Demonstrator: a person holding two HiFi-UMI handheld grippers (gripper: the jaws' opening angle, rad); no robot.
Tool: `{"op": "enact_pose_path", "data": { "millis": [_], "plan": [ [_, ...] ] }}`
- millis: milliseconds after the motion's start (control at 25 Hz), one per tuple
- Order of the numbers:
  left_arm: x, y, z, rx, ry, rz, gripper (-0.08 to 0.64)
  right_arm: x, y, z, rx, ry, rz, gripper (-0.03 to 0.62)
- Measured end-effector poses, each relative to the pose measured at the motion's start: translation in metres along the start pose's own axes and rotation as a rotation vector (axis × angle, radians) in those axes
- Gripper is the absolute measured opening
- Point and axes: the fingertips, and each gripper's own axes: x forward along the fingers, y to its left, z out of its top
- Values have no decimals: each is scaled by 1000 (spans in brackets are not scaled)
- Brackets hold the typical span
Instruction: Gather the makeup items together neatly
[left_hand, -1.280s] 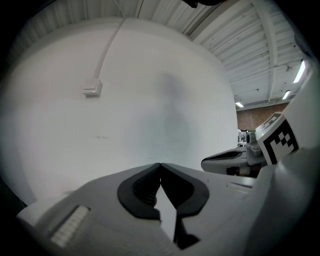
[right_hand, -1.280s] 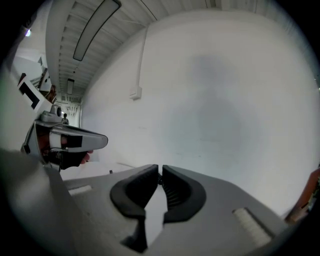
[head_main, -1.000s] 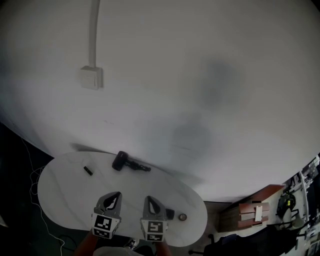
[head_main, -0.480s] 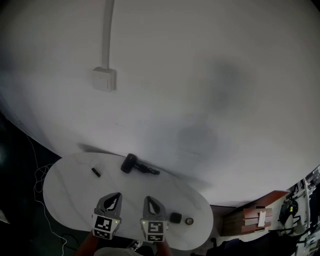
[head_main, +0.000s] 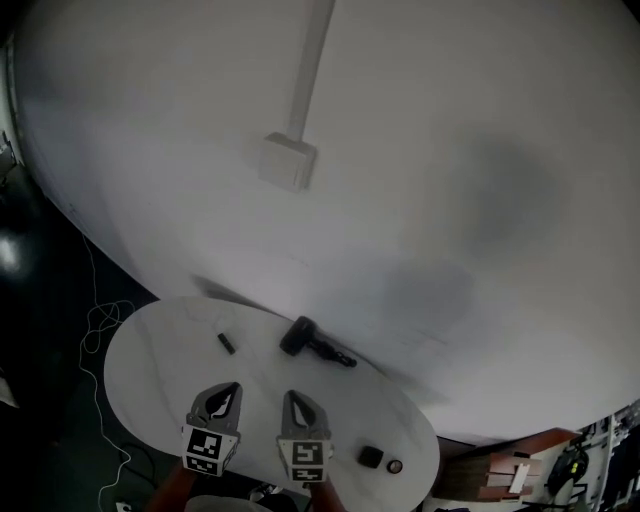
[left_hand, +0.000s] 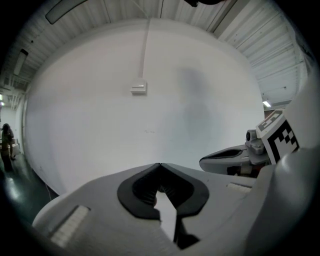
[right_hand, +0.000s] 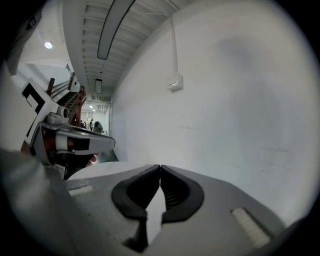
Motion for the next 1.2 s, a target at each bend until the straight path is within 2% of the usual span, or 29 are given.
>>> {"op": "enact_pose_path", "data": {
  "millis": [200,440,760,920,1000,1120,1200],
  "plan": [
    [-2,52,-16,-22,27,76,11,45,36,-1,-24,29,88,5],
    [0,106,-47,-50,81,132,11,99,70,-14,-31,76,159,6],
    [18,159,-88,-97,148,158,11,168,84,-37,-34,140,191,6],
    [31,179,-107,-100,178,154,11,199,85,-53,-30,162,178,6],
    [37,188,-118,-104,193,151,11,213,89,-62,-38,174,176,101],
    [42,196,-136,-101,219,145,11,232,96,-78,-42,211,200,190],
    [43,200,-147,-105,232,141,11,243,101,-90,-39,242,214,218]
  ]
}}
